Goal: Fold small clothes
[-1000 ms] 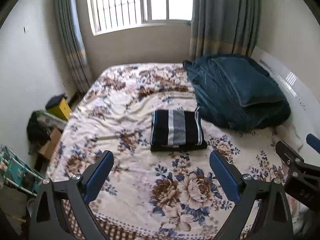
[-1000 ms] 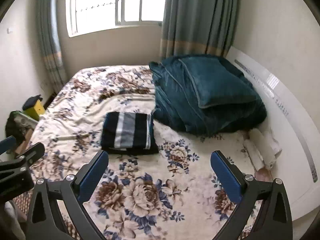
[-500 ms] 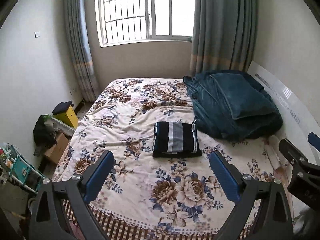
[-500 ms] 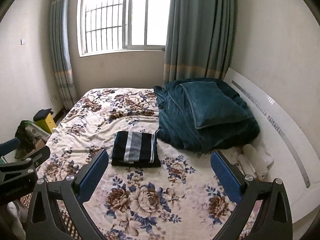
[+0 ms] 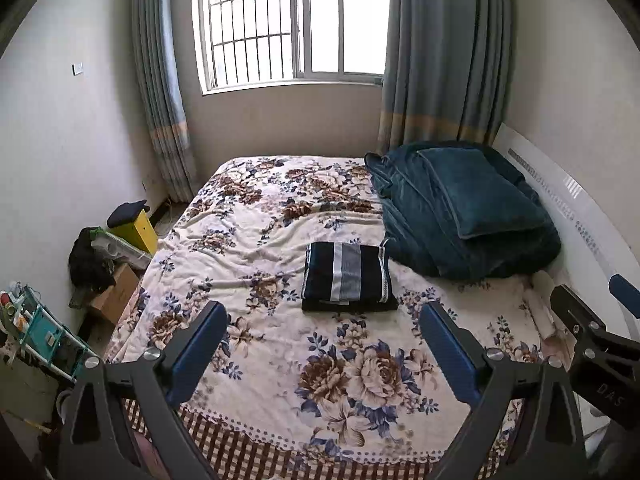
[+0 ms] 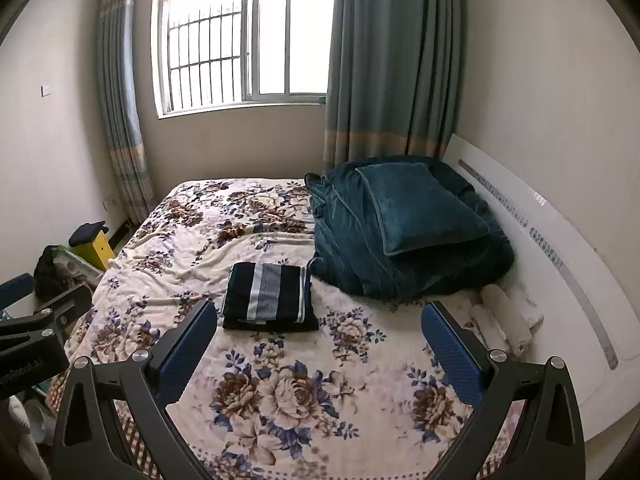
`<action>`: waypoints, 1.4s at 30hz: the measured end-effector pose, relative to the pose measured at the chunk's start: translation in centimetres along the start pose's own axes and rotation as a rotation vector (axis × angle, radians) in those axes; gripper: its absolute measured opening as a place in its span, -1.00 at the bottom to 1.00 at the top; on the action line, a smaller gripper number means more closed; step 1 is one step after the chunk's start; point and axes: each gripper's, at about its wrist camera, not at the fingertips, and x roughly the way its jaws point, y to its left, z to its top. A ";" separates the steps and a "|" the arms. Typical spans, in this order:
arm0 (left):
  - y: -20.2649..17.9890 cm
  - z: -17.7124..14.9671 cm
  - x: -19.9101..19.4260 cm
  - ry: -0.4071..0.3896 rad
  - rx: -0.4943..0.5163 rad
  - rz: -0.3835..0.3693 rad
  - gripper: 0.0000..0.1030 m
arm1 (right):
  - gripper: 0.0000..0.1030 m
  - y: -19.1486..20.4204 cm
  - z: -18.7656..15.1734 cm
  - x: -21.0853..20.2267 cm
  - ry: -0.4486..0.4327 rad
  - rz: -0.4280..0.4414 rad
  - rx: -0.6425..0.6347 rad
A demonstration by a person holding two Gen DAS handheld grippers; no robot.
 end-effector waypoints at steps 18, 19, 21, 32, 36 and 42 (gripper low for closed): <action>0.0 -0.1 0.0 0.009 -0.009 0.022 1.00 | 1.00 -0.7 0.2 1.9 0.029 0.028 0.002; 0.0 -0.1 0.1 0.010 -0.010 0.020 1.00 | 1.00 -0.7 0.0 1.7 0.026 0.025 0.006; 0.0 -0.2 0.1 0.015 -0.013 0.028 1.00 | 1.00 -0.6 0.0 1.8 0.029 0.029 0.005; 0.0 -0.1 0.4 0.013 -0.019 0.041 1.00 | 1.00 -0.3 -0.5 2.3 0.029 0.037 0.000; -0.1 0.1 0.5 0.012 -0.023 0.047 1.00 | 1.00 -0.3 -0.5 2.4 0.030 0.038 -0.001; 0.0 0.1 0.5 0.012 -0.023 0.048 1.00 | 1.00 -0.2 -0.5 2.4 0.031 0.043 0.000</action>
